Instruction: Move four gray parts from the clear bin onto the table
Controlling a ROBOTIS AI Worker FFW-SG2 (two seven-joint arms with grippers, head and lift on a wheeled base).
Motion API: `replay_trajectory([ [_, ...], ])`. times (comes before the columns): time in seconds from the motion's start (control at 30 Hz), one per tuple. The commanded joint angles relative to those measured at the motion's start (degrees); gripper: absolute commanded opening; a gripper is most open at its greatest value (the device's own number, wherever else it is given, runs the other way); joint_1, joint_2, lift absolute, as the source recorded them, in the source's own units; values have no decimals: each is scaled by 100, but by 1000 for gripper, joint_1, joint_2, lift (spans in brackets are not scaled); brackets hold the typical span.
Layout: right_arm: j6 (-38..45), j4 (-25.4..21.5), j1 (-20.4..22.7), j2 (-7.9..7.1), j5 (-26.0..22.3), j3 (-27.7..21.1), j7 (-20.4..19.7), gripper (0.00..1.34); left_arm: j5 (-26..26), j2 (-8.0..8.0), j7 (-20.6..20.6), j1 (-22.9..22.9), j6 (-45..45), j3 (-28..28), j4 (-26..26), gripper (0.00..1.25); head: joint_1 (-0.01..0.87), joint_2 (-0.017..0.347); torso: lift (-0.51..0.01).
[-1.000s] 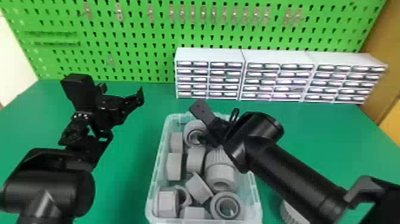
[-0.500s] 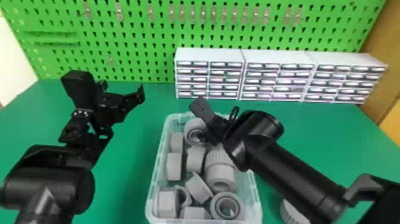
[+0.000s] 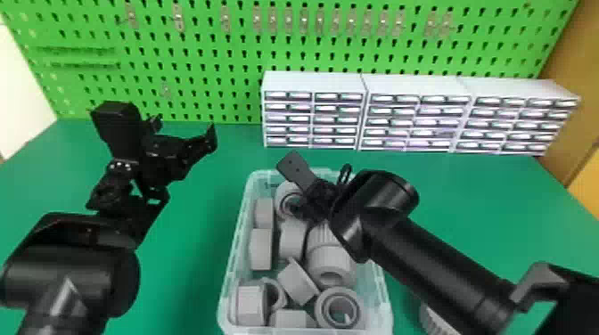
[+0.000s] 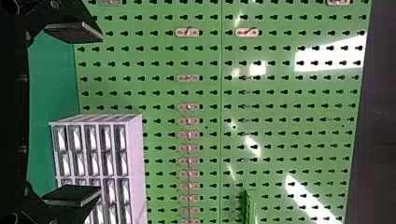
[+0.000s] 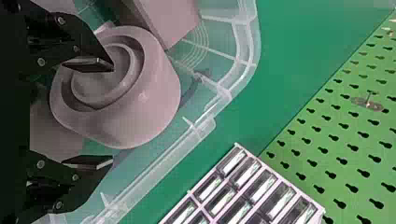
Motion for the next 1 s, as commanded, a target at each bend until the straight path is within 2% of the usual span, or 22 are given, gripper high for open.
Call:
replay_trajectory([
  [0.0,-3,0,2,6,-17,65,0,785,30,25,-8,-9,0,-2,0,1112,678,34,-50],
  [0.97,50,0,-7,6,194,-76,-158,785,232,245,-8,-27,0,-19,0,1112,678,34,-50],
])
